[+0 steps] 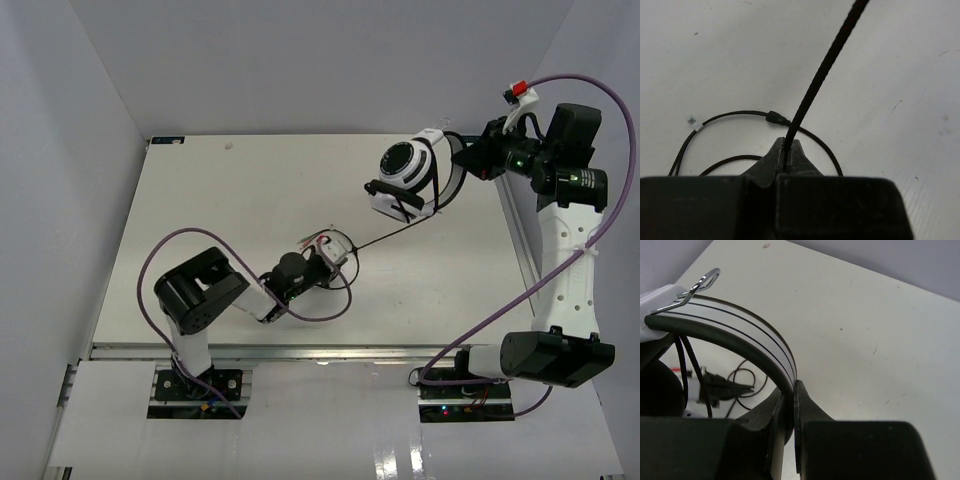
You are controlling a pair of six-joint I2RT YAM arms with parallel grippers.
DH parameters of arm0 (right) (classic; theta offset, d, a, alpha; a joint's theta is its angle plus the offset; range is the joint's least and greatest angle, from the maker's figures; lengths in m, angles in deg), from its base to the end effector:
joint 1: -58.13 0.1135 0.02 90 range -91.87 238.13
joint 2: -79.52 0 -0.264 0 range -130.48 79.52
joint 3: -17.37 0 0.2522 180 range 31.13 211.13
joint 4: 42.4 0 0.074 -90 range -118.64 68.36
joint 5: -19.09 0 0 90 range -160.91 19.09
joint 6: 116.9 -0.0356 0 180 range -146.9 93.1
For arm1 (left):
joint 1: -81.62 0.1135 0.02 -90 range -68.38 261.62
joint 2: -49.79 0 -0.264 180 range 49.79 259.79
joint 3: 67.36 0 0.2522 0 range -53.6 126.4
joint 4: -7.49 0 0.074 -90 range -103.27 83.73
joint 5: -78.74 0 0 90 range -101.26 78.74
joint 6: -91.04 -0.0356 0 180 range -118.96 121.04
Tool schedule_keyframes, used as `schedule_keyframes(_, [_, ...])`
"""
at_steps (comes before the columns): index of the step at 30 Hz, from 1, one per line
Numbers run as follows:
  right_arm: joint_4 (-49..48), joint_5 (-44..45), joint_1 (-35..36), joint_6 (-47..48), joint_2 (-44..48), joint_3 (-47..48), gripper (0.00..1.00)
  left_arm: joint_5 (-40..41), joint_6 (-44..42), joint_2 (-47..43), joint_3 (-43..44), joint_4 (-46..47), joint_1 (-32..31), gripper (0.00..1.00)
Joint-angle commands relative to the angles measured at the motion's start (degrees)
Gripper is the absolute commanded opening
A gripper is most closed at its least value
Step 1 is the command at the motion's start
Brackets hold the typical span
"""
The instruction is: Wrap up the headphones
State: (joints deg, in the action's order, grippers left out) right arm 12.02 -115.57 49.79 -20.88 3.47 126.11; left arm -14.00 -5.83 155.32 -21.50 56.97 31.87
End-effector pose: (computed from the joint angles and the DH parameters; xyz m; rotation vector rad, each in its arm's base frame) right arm 0.2617 -0.0131 0.4692 -0.4670 1.8189 0.5839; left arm 0.2093 -0.2498 0.1308 0.8779 1.5546 -0.5854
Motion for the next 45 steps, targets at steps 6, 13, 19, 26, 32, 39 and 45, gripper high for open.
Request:
schedule_keyframes(6, [13.93, -3.90, 7.68, 35.67, 9.29, -5.59, 0.08, -34.08, 13.87, -13.08, 7.22, -19.22, 20.42, 0.00])
schedule_keyframes(13, [1.76, 25.49, 28.26, 36.50, 16.31, -21.73, 0.08, -46.07, 17.86, -7.78, 34.19, -53.83, 21.45, 0.00])
schedule_keyframes(19, [-10.35, 49.81, 34.96, 30.96, 14.97, -28.78, 0.08, -56.59, 26.54, -7.76, 44.45, -64.89, 21.45, 0.00])
schedule_keyframes(26, [-23.42, 70.58, 35.74, 26.50, 9.91, -27.75, 0.08, -65.16, 36.54, -11.66, 43.32, -64.57, 19.91, 0.01])
schedule_keyframes(32, [-29.32, 77.23, 36.71, 18.67, 4.09, -23.54, 0.08, -61.52, 45.92, -11.54, 42.72, -54.21, 11.61, 0.08])
schedule_keyframes(39, [-27.71, 76.84, 36.65, 6.06, -0.73, -18.58, 0.08, -45.89, 62.89, -9.28, 38.40, -34.84, 6.83, 0.17])
schedule_keyframes(45, [-25.16, 74.10, 35.50, 0.70, -1.81, -16.69, 0.08, -35.06, 61.87, -9.58, 37.44, -36.68, 4.11, 0.43])
